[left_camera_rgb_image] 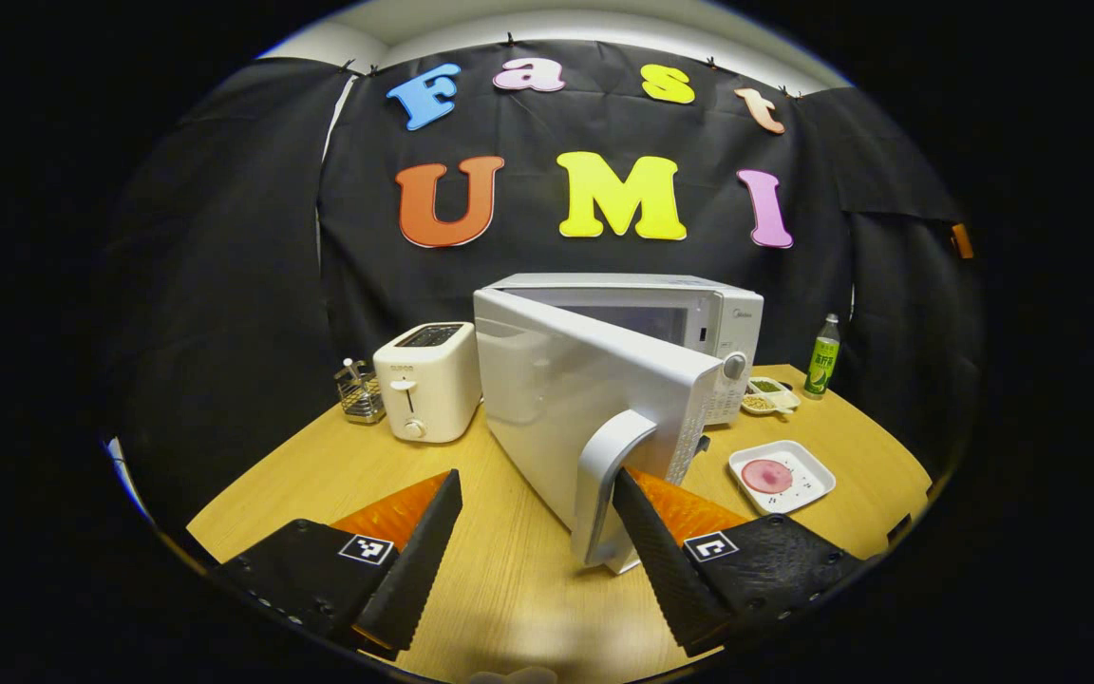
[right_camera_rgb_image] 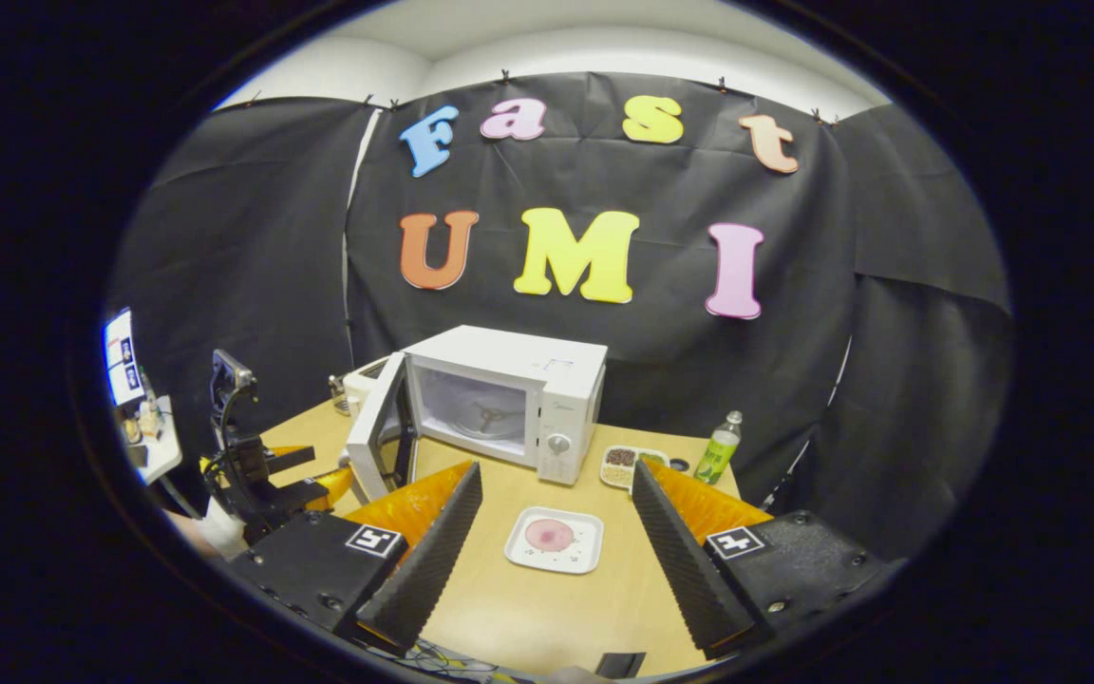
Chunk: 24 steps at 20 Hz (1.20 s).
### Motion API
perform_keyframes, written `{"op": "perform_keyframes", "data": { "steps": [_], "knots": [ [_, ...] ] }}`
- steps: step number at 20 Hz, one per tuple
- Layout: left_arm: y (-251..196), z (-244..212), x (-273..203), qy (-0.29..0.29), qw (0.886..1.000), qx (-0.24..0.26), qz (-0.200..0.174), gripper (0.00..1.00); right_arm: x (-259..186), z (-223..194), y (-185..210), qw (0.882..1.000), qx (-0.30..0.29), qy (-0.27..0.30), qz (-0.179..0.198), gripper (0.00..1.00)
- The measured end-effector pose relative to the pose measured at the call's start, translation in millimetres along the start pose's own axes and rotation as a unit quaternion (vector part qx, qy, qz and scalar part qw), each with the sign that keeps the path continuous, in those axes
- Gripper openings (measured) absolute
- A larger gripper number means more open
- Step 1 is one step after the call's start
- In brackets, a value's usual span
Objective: Open the microwave oven with the left hand, put the food in, and close the microwave oven.
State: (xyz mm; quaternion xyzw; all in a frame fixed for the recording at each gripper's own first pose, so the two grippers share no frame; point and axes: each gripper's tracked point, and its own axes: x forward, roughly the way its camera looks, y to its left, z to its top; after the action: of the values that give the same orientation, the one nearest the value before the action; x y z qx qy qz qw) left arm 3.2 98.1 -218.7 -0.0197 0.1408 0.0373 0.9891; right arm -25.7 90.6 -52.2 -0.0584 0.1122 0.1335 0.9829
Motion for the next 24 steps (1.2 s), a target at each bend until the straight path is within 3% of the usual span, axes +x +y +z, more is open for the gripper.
{"op": "perform_keyframes", "data": {
  "steps": [5, 14, 17, 22, 23, 24],
  "knots": [
    [44, -3, -15, 0.002, 0.999, 0.017, 0.033, 0.96, 3, -8, 15, 1.0, -0.002, 0.009, 0.013, 1.0],
    [144, -19, -62, 0.019, 0.99, 0.008, 0.136, 0.96, 27, -21, 19, 0.999, 0.01, 0.015, 0.031, 1.0],
    [141, -20, -81, 0.021, 0.99, -0.006, 0.137, 0.96, 52, -42, 9, 0.999, 0.021, 0.037, 0.032, 1.0],
    [94, 11, -101, -0.008, 0.994, 0.001, 0.107, 0.96, 99, -97, -19, 0.994, 0.034, 0.101, 0.034, 1.0],
    [81, 21, -103, -0.018, 0.995, 0.003, 0.098, 0.96, 110, -111, -28, 0.992, 0.039, 0.117, 0.029, 0.99],
    [68, 31, -105, -0.028, 0.996, 0.003, 0.09, 0.96, 123, -126, -36, 0.99, 0.043, 0.133, 0.024, 0.89]
  ]
}}
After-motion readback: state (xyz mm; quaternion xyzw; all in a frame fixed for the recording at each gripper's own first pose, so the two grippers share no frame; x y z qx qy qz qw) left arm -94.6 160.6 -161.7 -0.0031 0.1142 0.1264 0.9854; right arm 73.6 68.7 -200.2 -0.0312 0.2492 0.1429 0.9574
